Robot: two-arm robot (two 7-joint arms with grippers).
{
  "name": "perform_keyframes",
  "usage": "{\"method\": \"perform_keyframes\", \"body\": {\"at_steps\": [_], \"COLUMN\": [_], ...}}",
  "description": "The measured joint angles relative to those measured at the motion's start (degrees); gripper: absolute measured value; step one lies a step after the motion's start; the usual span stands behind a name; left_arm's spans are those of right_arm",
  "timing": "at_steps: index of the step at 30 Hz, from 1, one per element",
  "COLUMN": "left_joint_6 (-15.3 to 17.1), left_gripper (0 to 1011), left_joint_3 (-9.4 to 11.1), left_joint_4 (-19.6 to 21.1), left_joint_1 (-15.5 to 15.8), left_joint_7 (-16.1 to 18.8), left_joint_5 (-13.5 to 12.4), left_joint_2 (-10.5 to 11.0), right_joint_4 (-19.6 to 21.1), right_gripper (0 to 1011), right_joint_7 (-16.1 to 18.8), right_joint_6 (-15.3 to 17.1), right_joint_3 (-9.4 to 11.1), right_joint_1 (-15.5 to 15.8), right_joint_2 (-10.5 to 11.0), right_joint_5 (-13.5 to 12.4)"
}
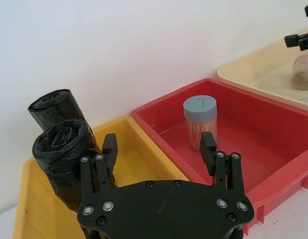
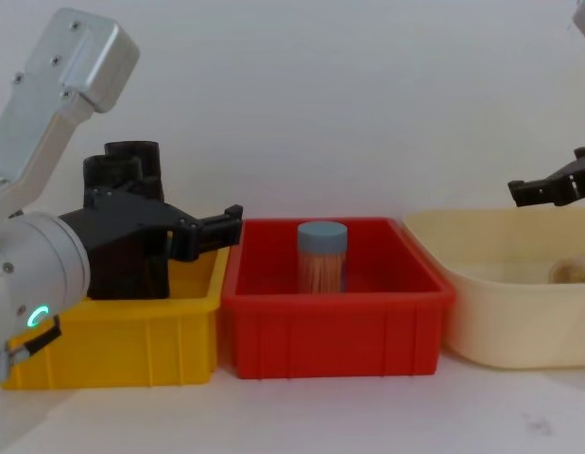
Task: Pick up the garbage bag with the one hand and transfer it to the other hand.
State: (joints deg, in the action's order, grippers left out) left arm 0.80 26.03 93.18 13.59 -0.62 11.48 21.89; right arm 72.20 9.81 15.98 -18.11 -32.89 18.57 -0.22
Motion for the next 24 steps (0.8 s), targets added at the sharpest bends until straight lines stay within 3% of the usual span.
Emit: {"method": "perform_keyframes", "body": {"at_steps": [10,19,24], "left_joint_6": [0.0,1.1,2.8], "left_gripper": [1000,1000,1000], "left_joint_3": [-0.2,-1.0,-1.9], "left_joint_4": [0.0,1.6,4.2], "left_joint_1": [0.1,-0.1,-1.9], "left_joint_7": [-1.0,-4.9,-6.6], "left_joint_5": [0.5,3.8,6.1], "left_joint_2": [0.0,0.8,1.7], "right_joint_4": [-0.2,-0.3,-0.3], "right_gripper": [999,999,999], "right_joint_7": [-0.1,-0.1,-0.1], "right_joint_6": [0.0,0.0,0.0], "right_joint_3": [0.0,0.0,0.0], "right_joint_1": [-0.1,-0.1,-0.1], "right_joint_2": [0.0,0.0,0.0], "right_joint_5": [0.2,0.2,0.2]}}
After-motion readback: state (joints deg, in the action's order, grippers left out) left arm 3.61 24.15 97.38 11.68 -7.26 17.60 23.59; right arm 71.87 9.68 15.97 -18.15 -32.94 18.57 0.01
